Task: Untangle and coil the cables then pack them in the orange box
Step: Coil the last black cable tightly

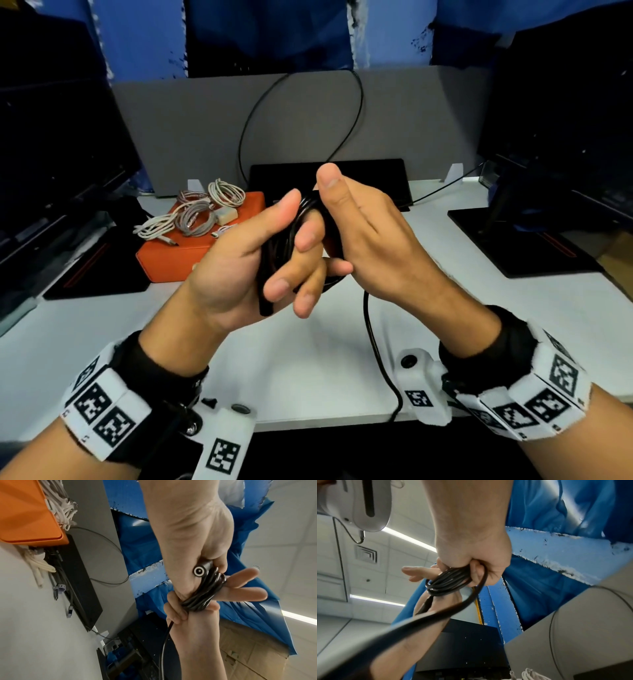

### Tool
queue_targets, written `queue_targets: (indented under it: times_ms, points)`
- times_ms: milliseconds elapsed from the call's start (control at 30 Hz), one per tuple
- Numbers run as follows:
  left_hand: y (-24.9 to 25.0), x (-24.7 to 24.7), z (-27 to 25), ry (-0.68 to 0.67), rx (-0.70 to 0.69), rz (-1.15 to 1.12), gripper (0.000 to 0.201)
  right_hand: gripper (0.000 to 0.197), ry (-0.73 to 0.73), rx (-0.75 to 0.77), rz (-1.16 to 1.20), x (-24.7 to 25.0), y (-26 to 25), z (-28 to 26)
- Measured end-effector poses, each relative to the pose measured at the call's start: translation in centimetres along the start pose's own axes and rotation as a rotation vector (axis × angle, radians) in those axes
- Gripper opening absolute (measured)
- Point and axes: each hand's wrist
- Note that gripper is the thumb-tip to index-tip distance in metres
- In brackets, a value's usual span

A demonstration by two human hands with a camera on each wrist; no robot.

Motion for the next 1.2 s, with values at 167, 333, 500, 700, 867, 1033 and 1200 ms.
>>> queue_targets:
  times_ms: [167,333,500,700,867,1033,1200]
  points:
    - [0.0,-0.4,-0.3,-0.009,-0.085,0.11,0.024,0.054,-0.079,-0.002,0.084,0.5,-1.0,-0.1]
    - [0.5,-1.2,0.0,0.045,-0.11,-0.259,0.034,0.051,0.029,-0.193,0.163,0.0,-0.4,-0.1]
    - [1.6,-0.5,0.6,0.439,-0.37,-0.303,0.04,0.039,-0.135,-0.354,0.134,-1.6,1.3,-0.9]
    - [2.8,1.0,0.0,0.679,-0.681,1.122,0.028,0.028,-0.647,-0.421,-0.086,-1.6,0.3,-2.2]
    - [3.5,2.4,-1.0,0.422,-0.355,1.408,0.039,0.017,-0.466,-0.212,-0.11,1.3,-2.6,-0.9]
    - [3.4,1.0,-1.1,0.157,-0.224,1.07,0.055,0.014,-0.187,0.028,-0.06,2.7,-2.9,0.2]
    - [3.0,1.6,-0.7,0.078,-0.218,0.721,0.07,0.019,0.082,0.352,-0.286,0.7,-0.8,-0.4]
Point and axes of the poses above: each hand's wrist, its own z-axis towards the middle knuckle, its own x-axis out of the back of the hand, y = z × x, and after that the axes turned 13 degrees about y, right-handed
